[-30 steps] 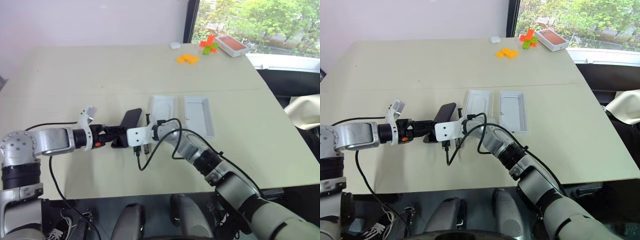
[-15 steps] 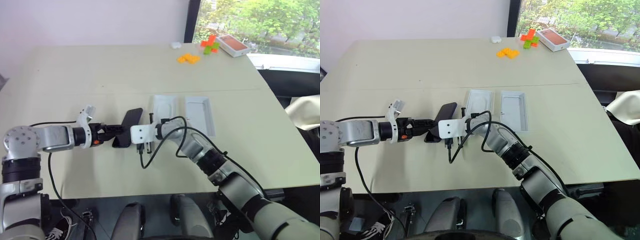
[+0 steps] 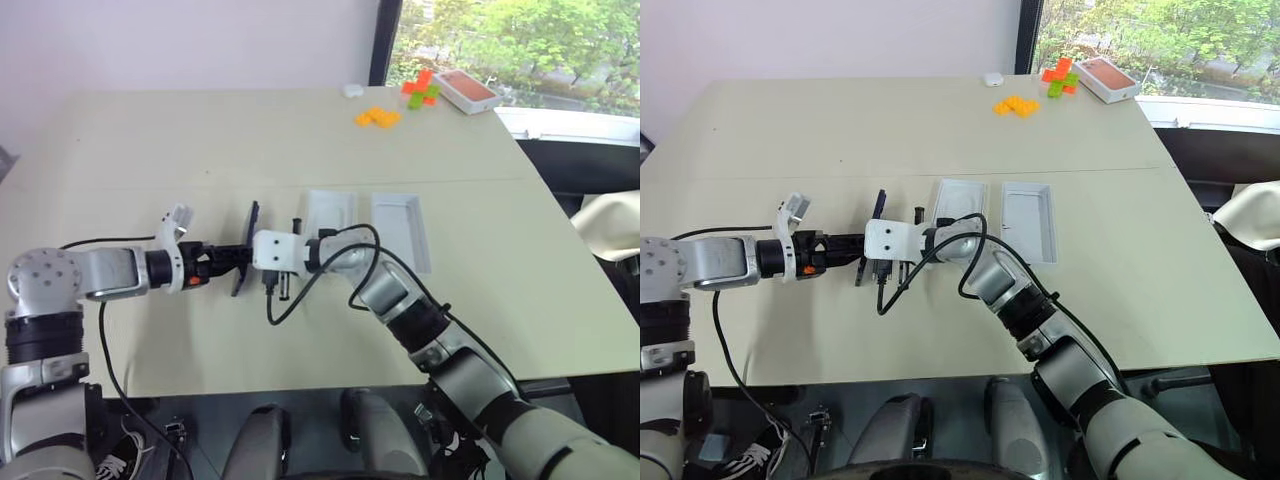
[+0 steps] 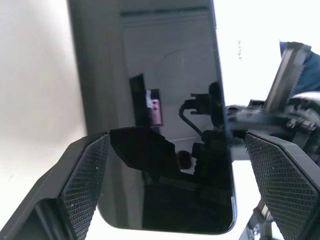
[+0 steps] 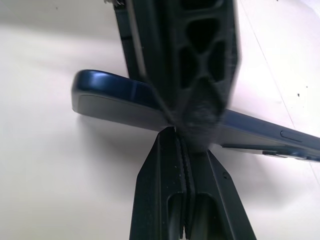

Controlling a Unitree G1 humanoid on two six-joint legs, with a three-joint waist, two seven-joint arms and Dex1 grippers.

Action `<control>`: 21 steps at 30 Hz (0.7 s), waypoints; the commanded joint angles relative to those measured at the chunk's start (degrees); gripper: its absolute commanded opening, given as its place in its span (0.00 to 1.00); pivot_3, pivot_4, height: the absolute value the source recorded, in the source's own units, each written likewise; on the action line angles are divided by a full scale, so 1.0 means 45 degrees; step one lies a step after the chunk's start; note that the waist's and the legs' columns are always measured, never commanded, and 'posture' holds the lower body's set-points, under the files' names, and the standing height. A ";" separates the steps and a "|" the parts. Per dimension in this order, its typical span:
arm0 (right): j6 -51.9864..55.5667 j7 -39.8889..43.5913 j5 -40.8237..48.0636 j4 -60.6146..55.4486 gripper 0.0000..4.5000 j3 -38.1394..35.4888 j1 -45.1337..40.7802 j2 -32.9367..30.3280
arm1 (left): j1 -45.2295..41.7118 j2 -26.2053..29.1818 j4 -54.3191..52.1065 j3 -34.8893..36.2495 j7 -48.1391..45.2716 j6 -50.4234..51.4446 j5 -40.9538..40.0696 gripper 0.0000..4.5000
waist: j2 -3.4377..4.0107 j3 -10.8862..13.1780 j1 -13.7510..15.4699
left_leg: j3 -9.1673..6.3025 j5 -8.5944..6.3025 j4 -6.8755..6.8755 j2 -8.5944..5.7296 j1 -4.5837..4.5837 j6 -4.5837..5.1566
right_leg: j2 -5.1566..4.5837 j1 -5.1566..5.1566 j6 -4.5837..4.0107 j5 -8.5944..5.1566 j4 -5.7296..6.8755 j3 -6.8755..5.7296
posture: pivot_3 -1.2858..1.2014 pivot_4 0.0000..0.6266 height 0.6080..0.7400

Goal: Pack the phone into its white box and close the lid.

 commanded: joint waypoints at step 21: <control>0.0734 -0.0019 0.1358 -0.1345 0.01 -0.0087 0.0054 0.0928 | 0.0572 0.0094 -0.0916 0.0876 -0.0538 0.0497 0.1127 1.00 | 0.0002 0.0001 -0.0007 | -0.0001 0.0000 -0.0001 0.0004 -0.0001 -0.0001 | 0.0002 -0.0002 0.0000 0.0000 0.0000 -0.0001 | 0.52 0.24 1.00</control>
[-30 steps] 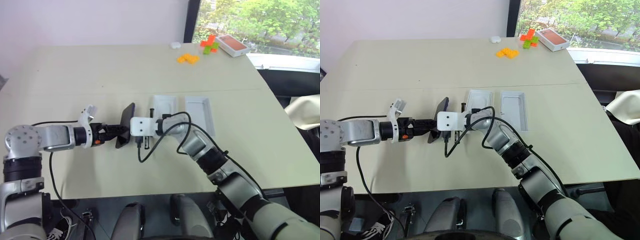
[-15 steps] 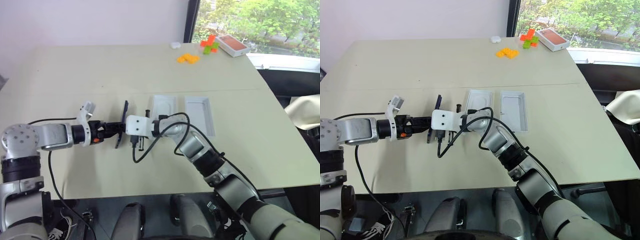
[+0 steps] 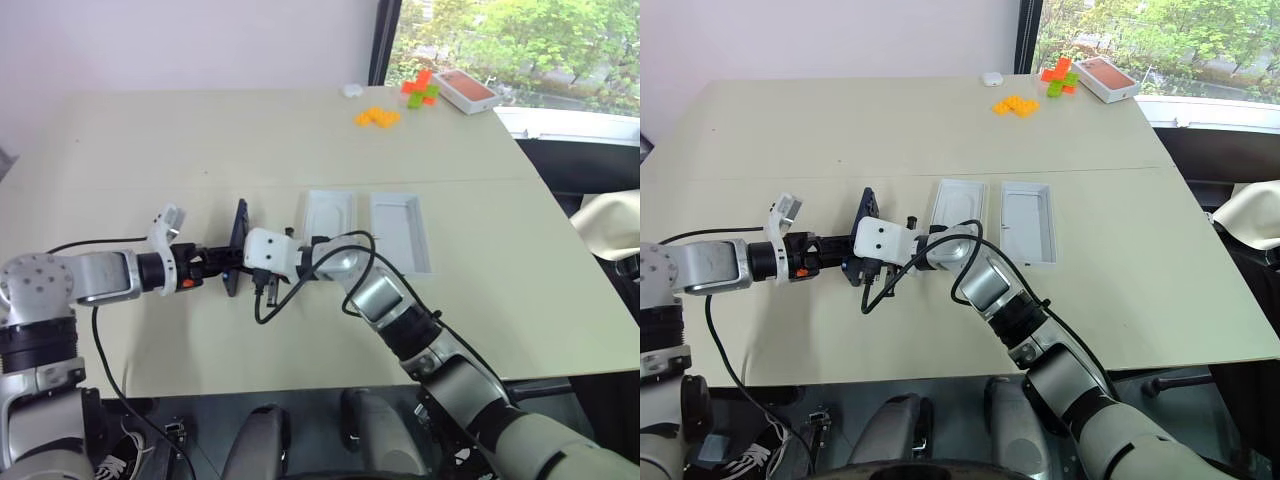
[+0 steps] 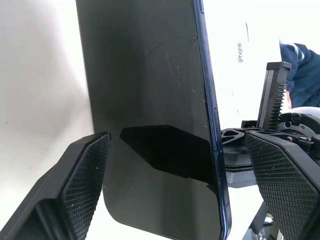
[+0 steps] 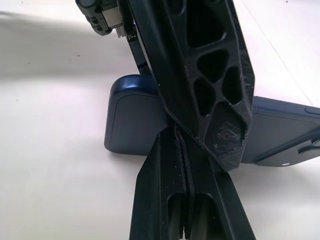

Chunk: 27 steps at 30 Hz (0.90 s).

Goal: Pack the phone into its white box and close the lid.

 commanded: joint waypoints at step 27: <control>0.0477 -0.0439 0.0975 -0.1292 0.01 -0.0493 -0.0343 0.0229 | 0.0289 -0.0363 -0.0632 0.0520 -0.1142 0.0669 0.2124 1.00 | 0.0000 0.0000 0.0016 | -0.0001 0.0000 -0.0001 0.0000 -0.0005 -0.0001 | -0.0002 -0.0004 0.0000 0.0000 -0.0002 -0.0003 | 0.52 0.24 1.00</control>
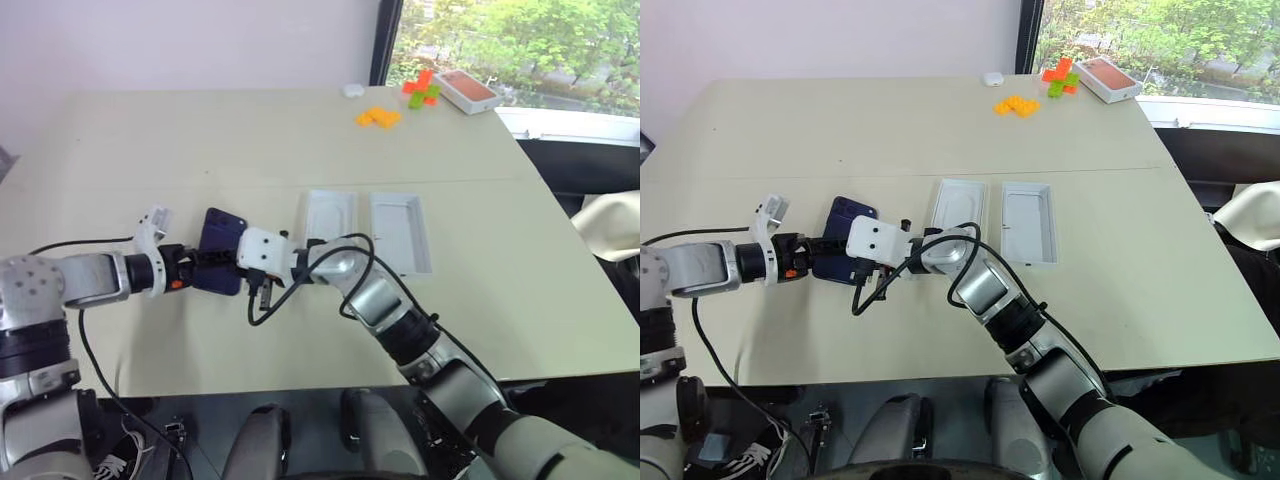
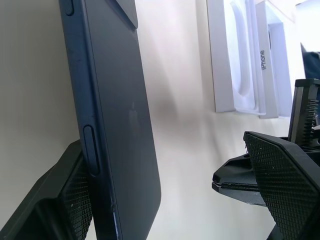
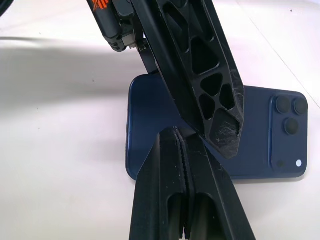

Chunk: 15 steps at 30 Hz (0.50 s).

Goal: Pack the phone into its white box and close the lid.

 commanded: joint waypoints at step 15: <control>-0.0440 0.0726 0.0497 -0.1832 0.00 -0.1311 0.0095 -0.3186 | 0.0518 -0.0425 -0.0493 -0.0260 -0.1224 0.0184 0.1590 0.72 | 0.0001 0.0000 -0.0012 | -0.0003 0.0000 -0.0001 -0.0002 0.0003 0.0003 | -0.0001 0.0008 0.0001 -0.0001 -0.0005 -0.0010 | 0.52 0.24 1.00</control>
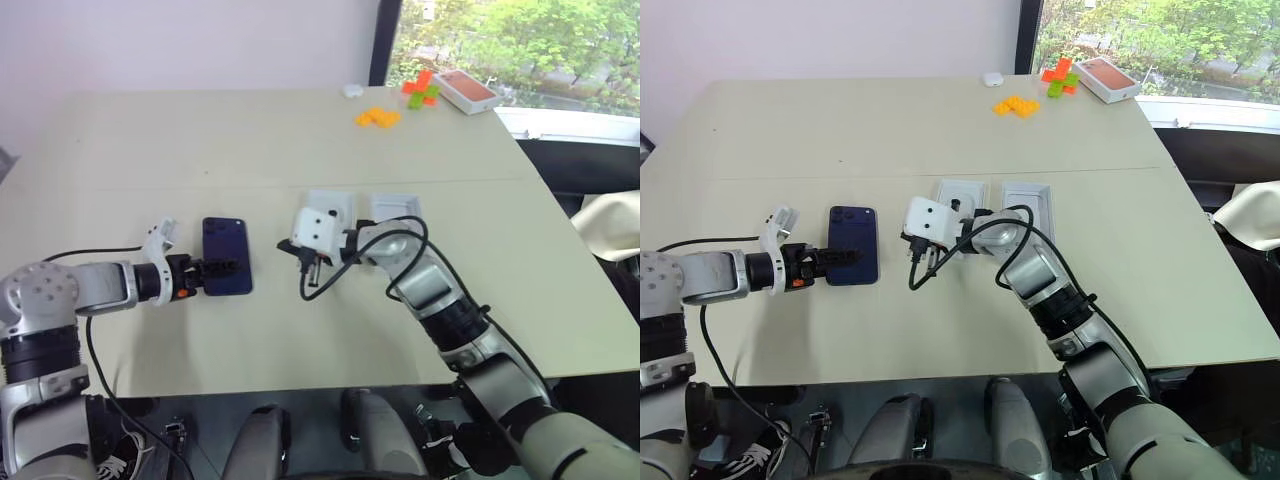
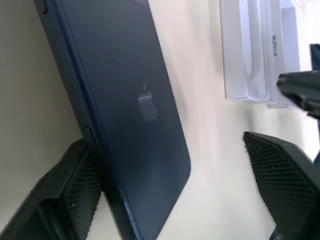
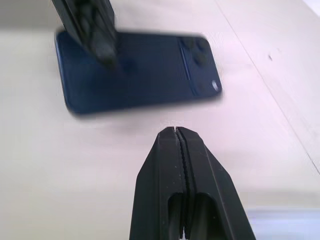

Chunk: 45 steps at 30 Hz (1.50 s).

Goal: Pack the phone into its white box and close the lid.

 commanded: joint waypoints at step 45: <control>0.0890 0.3463 0.6829 -0.2951 0.99 -0.6495 0.3529 -0.5765 | -0.5536 -0.3535 0.6181 -0.0602 -0.2927 -0.1138 0.1020 0.00 | -0.0033 0.0029 0.0351 | 0.0023 -0.0009 0.0035 -0.0012 -0.0012 0.0021 | 0.0029 0.0027 0.0008 -0.0003 -0.0035 -0.0008 | 0.52 0.24 1.00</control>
